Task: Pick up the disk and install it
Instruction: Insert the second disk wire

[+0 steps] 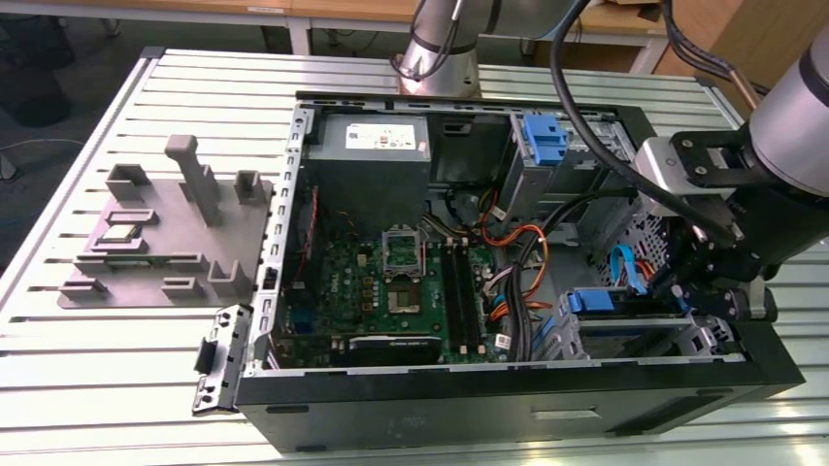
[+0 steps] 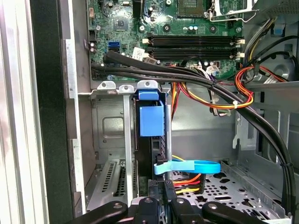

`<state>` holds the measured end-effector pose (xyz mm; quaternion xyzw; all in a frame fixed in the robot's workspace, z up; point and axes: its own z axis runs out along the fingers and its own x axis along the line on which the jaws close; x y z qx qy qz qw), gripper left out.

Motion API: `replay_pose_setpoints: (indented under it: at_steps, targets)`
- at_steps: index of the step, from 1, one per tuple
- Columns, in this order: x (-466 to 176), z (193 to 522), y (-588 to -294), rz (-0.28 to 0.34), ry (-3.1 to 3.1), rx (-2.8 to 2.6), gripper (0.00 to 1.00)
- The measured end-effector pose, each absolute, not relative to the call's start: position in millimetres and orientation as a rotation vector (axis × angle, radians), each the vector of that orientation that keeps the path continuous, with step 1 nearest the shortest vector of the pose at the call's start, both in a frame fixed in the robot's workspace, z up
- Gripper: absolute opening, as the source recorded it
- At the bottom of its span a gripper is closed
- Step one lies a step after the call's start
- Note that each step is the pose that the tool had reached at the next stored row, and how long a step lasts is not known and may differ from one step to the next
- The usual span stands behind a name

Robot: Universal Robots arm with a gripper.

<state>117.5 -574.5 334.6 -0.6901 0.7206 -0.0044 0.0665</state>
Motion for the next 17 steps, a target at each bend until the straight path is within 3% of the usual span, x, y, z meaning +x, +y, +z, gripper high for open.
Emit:
replay_pose_setpoints:
  at_steps: [6, 8, 17]
  targets:
    - [117.5, 334.4, -574.5, -0.012, 2.172, -2.081, 0.16]
    - [117.5, 334.5, -574.5, -0.013, 2.172, -2.081, 0.24]
    - [116.2, 333.5, -574.5, -0.014, 2.173, -2.082, 0.24]
